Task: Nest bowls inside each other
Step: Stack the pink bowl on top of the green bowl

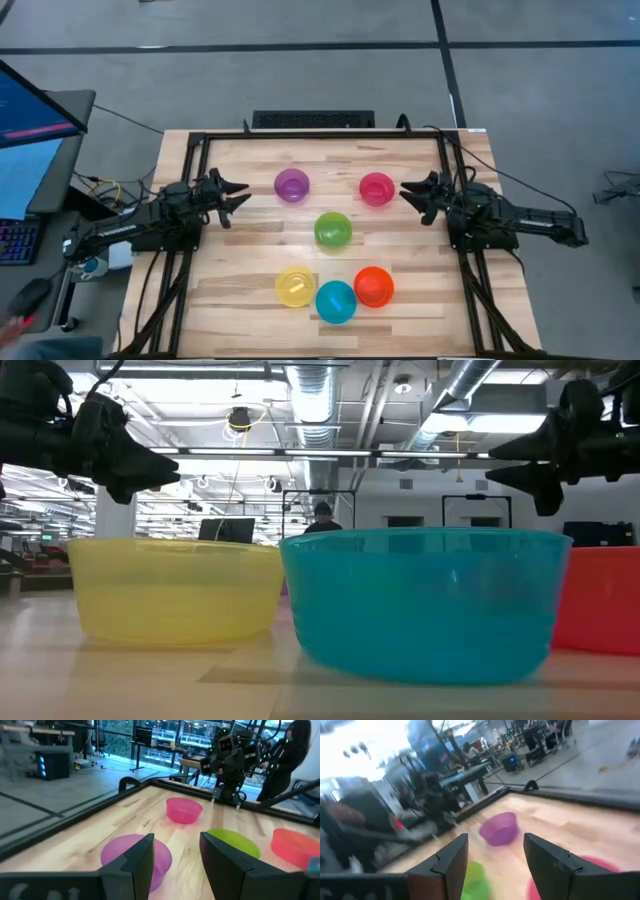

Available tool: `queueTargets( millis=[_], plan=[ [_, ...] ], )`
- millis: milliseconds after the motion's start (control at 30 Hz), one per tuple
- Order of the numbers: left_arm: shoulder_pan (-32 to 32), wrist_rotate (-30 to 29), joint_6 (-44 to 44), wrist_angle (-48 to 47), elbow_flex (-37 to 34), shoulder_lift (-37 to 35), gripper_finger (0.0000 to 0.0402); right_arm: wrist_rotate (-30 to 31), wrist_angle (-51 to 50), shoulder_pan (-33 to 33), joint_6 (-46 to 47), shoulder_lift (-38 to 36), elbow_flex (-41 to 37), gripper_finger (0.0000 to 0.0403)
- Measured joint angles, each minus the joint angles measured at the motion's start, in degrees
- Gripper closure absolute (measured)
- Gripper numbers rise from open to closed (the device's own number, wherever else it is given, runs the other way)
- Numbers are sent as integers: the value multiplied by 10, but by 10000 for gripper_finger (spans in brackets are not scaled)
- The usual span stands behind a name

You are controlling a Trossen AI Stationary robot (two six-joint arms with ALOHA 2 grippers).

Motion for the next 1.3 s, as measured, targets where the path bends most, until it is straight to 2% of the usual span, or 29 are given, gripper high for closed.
queueTargets(
  millis=[167,267,400,600,733,933,1067,1133,1300],
  plan=[
    [0,1,0,0,0,0,253,0,9,1,202,0,0,187],
    [0,1,1,-1,0,0,253,4,11,-1,270,0,0,187],
    [0,1,1,0,0,0,253,90,-7,-14,273,0,1,187],
    [0,2,1,4,0,0,253,93,-8,-18,268,0,1,187],
    [0,2,1,5,0,0,253,121,-6,-18,291,0,3,191],
    [0,2,-24,7,0,0,253,119,49,-19,324,0,4,216],
    [0,2,-23,8,-1,0,253,120,77,-24,298,6,5,204],
    [0,2,-23,9,-1,0,253,119,34,-32,307,20,12,195],
    [0,-8,-39,11,-1,0,253,103,-221,-63,328,112,124,190]
  ],
)
